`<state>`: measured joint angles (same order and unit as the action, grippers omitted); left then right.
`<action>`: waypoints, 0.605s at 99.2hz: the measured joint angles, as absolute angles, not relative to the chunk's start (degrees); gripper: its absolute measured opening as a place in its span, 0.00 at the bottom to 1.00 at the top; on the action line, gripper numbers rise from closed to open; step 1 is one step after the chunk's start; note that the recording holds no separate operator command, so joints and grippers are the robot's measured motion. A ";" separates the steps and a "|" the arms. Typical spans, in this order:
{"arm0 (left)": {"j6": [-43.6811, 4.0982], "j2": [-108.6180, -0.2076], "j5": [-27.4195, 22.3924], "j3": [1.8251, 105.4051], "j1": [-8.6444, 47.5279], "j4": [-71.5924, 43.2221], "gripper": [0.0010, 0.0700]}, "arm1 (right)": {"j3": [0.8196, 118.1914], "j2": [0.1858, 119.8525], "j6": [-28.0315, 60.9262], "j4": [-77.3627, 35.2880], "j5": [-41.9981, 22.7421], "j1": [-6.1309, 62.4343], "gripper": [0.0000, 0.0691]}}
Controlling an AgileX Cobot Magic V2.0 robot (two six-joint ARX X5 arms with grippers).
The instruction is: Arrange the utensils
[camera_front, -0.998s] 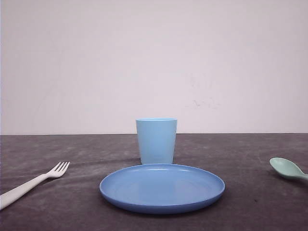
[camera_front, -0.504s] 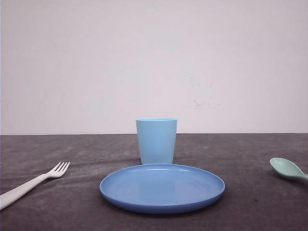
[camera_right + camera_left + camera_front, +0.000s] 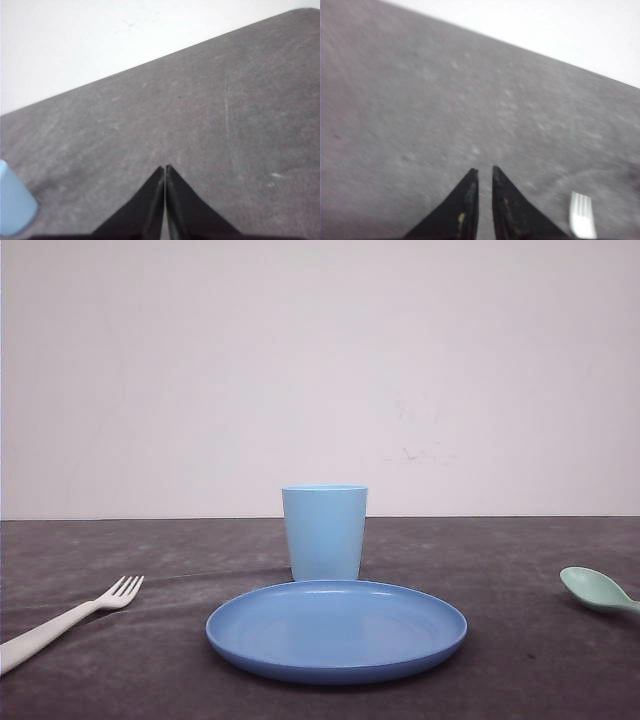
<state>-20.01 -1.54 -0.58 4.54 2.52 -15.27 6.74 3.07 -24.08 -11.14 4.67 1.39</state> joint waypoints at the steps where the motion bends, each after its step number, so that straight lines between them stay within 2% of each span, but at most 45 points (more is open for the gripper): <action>1: -20.38 -1.87 -0.86 4.91 2.55 -15.42 0.02 | 7.46 3.49 -24.08 -11.33 4.73 1.39 0.00; 10: -22.17 -5.63 -2.31 10.44 2.55 -15.75 0.02 | 15.09 8.40 -23.66 -13.19 5.74 1.39 0.00; 22: -22.30 -12.95 -2.85 20.84 2.55 -17.41 0.02 | 26.98 18.11 -19.84 -18.70 6.00 1.39 0.00; 39: -17.65 -27.97 -3.36 34.85 2.55 -25.78 0.02 | 41.47 31.48 -13.15 -29.76 6.02 1.52 0.00; 53: -13.54 -37.45 -3.88 41.28 2.96 -29.91 0.02 | 44.01 36.51 -10.20 -32.42 6.09 3.18 0.01; 57: -12.88 -39.33 -4.14 41.82 3.22 -30.50 0.04 | 44.01 37.21 -9.78 -32.97 6.33 3.81 0.04; 60: -12.60 -40.38 -4.58 41.87 3.44 -30.72 0.08 | 44.01 37.67 -9.56 -33.12 6.48 4.25 0.10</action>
<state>-12.60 -40.38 -4.58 41.87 3.44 -30.72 44.01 37.67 -9.56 -33.12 6.48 4.25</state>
